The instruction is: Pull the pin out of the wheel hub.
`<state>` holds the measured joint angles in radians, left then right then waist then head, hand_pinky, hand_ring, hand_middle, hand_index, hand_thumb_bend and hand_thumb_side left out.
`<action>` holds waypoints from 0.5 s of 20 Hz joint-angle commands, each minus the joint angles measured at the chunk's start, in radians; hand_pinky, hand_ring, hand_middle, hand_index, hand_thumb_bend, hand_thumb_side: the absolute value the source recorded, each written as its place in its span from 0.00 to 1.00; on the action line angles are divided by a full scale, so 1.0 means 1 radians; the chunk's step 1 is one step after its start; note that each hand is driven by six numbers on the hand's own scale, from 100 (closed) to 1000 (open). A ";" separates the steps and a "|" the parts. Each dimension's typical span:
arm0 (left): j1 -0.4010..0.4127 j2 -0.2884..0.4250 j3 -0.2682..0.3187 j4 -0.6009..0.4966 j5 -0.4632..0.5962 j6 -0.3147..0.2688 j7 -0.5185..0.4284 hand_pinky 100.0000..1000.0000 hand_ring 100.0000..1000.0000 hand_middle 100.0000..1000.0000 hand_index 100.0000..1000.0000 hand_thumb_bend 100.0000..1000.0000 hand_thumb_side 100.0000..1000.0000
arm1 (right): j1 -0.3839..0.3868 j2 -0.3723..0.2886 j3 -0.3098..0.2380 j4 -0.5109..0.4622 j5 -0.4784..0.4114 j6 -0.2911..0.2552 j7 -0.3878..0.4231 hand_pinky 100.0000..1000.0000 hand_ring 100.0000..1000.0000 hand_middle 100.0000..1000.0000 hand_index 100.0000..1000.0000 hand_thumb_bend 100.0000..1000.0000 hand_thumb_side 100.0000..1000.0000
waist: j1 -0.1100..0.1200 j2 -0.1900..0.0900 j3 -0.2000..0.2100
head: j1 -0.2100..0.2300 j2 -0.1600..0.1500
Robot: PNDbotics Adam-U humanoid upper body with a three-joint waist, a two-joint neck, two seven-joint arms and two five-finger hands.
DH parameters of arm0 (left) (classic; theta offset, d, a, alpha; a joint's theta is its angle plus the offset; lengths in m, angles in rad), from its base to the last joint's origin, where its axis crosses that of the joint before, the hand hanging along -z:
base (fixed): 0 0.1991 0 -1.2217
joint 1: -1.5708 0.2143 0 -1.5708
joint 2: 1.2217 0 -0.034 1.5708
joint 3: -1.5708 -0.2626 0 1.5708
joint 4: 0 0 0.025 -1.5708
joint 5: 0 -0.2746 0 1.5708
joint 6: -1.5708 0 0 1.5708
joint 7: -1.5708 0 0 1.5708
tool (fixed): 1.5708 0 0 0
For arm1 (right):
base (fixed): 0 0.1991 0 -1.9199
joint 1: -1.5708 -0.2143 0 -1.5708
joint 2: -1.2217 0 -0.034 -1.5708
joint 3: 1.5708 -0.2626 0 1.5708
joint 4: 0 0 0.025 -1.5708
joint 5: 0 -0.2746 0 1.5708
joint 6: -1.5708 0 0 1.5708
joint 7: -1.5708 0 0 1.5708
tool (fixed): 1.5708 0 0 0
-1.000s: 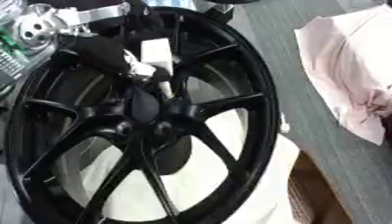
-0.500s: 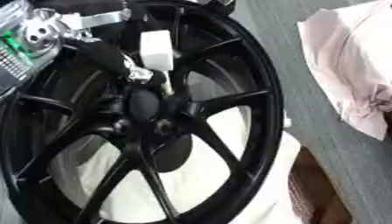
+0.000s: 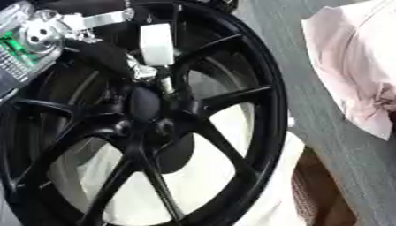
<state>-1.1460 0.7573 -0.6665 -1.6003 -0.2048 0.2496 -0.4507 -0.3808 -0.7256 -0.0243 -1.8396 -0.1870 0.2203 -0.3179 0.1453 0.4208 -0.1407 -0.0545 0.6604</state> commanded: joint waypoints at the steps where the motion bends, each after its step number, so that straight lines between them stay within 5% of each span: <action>1: -0.013 0.038 0.028 -0.027 0.013 0.001 0.019 0.75 0.67 0.63 0.80 0.41 0.49 | -0.004 -0.017 -0.014 -0.005 -0.004 0.000 -0.004 0.78 0.78 0.60 0.74 0.00 0.51 | -0.010 -0.026 0.002 | 0.002 -0.017; 10: -0.001 0.065 0.039 -0.065 -0.003 0.011 0.021 0.74 0.67 0.62 0.80 0.42 0.47 | 0.000 -0.015 -0.012 -0.006 -0.007 0.002 -0.006 0.78 0.78 0.60 0.74 0.00 0.52 | -0.011 -0.032 0.005 | -0.001 -0.024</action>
<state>-1.1354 0.7885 -0.6489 -1.6502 -0.2035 0.2570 -0.4319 -0.3767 -0.7249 -0.0243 -1.8394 -0.1877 0.2227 -0.3198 0.1452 0.4195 -0.1361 -0.0550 0.6493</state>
